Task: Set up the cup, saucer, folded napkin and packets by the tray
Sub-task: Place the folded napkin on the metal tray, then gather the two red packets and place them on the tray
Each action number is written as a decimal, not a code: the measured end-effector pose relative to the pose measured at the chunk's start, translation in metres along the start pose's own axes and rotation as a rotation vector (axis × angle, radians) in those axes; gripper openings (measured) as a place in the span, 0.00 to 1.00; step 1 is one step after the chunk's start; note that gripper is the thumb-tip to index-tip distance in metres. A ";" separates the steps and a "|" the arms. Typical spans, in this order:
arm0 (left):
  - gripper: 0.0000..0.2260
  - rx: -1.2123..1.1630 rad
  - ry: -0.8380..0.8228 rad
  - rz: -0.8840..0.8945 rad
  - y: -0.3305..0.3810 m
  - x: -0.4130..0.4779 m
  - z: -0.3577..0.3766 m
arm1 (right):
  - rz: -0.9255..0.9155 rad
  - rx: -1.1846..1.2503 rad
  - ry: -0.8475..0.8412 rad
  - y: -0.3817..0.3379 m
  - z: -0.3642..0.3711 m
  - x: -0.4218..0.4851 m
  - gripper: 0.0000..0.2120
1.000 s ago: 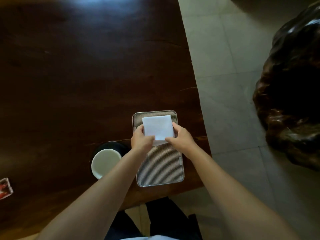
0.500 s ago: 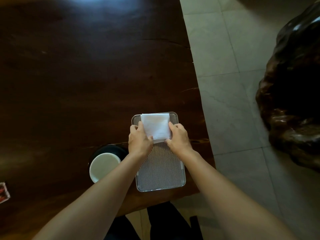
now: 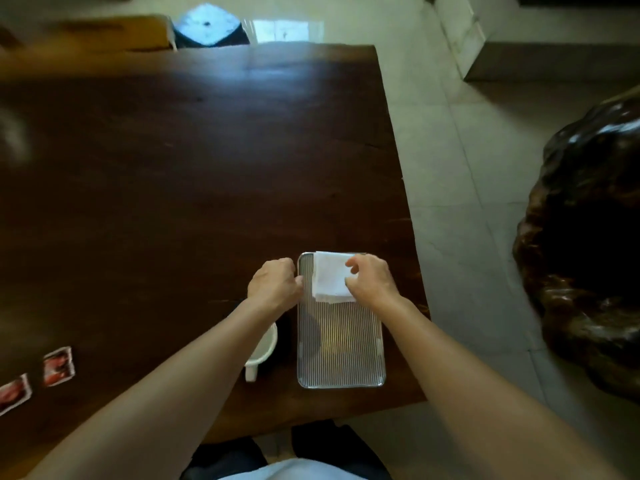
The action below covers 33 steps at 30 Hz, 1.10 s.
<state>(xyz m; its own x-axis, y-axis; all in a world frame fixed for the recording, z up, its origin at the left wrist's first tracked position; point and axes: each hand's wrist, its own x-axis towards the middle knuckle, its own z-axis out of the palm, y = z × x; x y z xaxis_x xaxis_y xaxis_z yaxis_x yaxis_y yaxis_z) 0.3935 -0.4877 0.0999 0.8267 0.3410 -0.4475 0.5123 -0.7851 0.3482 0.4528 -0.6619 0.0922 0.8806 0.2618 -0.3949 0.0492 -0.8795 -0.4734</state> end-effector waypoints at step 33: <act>0.06 -0.068 0.043 -0.507 -0.461 -0.165 -0.117 | -0.674 -0.470 -0.569 -0.419 0.284 -0.105 0.11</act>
<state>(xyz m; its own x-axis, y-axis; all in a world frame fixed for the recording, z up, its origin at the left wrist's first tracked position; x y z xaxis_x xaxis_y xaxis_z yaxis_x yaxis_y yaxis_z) 0.0480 -0.1216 0.1094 0.4788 0.6919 -0.5403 0.8640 -0.4806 0.1501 0.2055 -0.2080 0.1086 0.2495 0.8068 -0.5355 0.7450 -0.5132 -0.4261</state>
